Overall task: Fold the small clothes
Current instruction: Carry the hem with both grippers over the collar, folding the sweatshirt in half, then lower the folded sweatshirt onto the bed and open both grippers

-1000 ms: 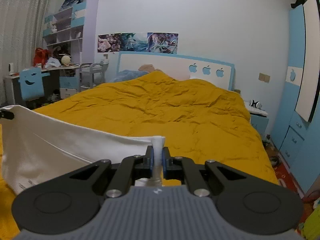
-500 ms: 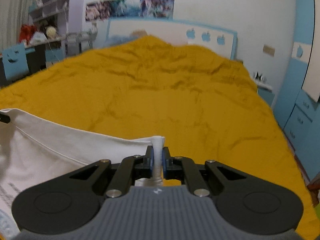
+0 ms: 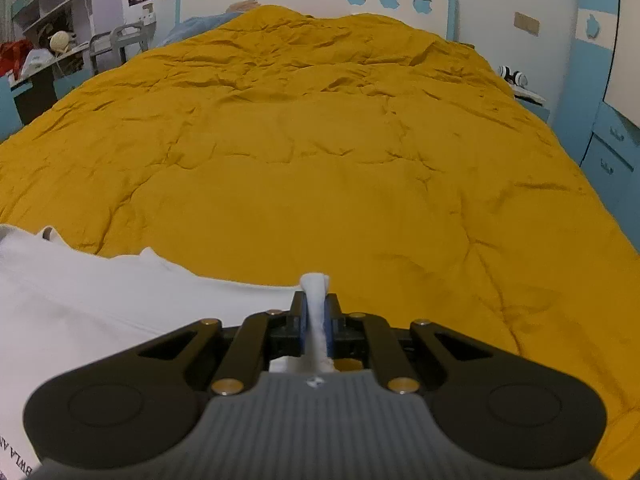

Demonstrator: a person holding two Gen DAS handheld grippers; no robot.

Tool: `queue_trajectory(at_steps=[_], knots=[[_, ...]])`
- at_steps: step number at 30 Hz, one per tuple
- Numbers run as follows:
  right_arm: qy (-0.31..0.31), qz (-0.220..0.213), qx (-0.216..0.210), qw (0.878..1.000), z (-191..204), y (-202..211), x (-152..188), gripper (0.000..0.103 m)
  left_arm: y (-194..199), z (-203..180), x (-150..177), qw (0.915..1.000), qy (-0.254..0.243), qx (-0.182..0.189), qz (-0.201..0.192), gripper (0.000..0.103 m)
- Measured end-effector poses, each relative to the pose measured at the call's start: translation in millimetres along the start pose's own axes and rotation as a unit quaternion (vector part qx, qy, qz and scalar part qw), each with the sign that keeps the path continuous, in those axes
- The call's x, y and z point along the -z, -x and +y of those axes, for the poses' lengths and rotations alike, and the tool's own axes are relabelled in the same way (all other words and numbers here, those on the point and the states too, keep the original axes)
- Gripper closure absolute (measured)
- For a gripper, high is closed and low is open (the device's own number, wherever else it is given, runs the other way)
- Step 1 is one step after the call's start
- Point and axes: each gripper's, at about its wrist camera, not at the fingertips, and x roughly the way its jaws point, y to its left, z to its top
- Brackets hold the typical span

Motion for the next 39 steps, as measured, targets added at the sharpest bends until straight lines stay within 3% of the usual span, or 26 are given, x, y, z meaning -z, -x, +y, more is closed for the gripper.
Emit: queue_trajectory(at_steps=[2,6,11,14,16,23,25,26,28,30,33,36,39], knots=[[-0.007,0.000,0.000,1.000,-0.3,-1.9,2.4,0.100,-3.5,5.7,-4.3,0.9998,0.018,0.005,0.002,0.064],[-0.009,0.000,0.005,1.000,2.4,9.5,8.4,0.100,-0.5,11.9,-2.7,0.9985,0.049,0.014,-0.019,0.092],[0.003,-0.033,0.004,0.999,4.5,38.0,3.5,0.101,23.5,4.2,-8.0,0.9969,0.039,0.012,-0.067,0.094],[0.023,-0.062,0.009,0.998,5.2,60.3,-4.6,0.102,29.9,-1.7,-15.9,0.9966,0.006,-0.001,-0.083,0.095],[0.023,-0.067,0.012,0.997,3.5,63.6,-11.6,0.102,20.4,-3.7,-21.6,0.9972,-0.005,-0.016,-0.073,0.095],[0.027,-0.038,0.034,0.998,6.3,27.2,-10.8,0.102,-20.7,-9.3,-14.5,0.9964,-0.029,-0.062,-0.050,0.095],[0.021,-0.021,0.038,0.999,5.7,15.8,-4.2,0.102,-25.5,-4.7,-11.6,0.9965,-0.022,-0.073,-0.034,0.091],[0.018,-0.009,0.038,0.999,5.1,10.6,-1.1,0.101,-24.9,-3.2,-11.7,0.9960,-0.017,-0.082,-0.032,0.083],[0.009,0.001,0.050,0.999,2.5,8.6,1.6,0.091,-15.3,-1.4,-11.0,0.9948,-0.013,-0.094,-0.038,0.071],[-0.001,0.004,0.064,0.998,-3.2,17.0,0.7,0.074,-2.6,-1.9,-11.3,0.9939,-0.023,-0.101,-0.038,0.067],[-0.011,0.007,0.066,0.998,-11.9,42.1,0.7,0.075,25.0,-5.9,-4.7,0.9937,-0.049,-0.095,-0.033,0.067],[-0.019,0.019,0.040,0.999,-14.0,77.4,11.3,0.076,57.6,-14.4,10.7,0.9914,-0.083,-0.098,-0.023,0.067],[-0.012,0.023,0.020,0.999,-5.3,121.4,27.5,0.076,90.5,-27.0,30.6,0.9925,-0.094,-0.076,-0.021,0.070]])
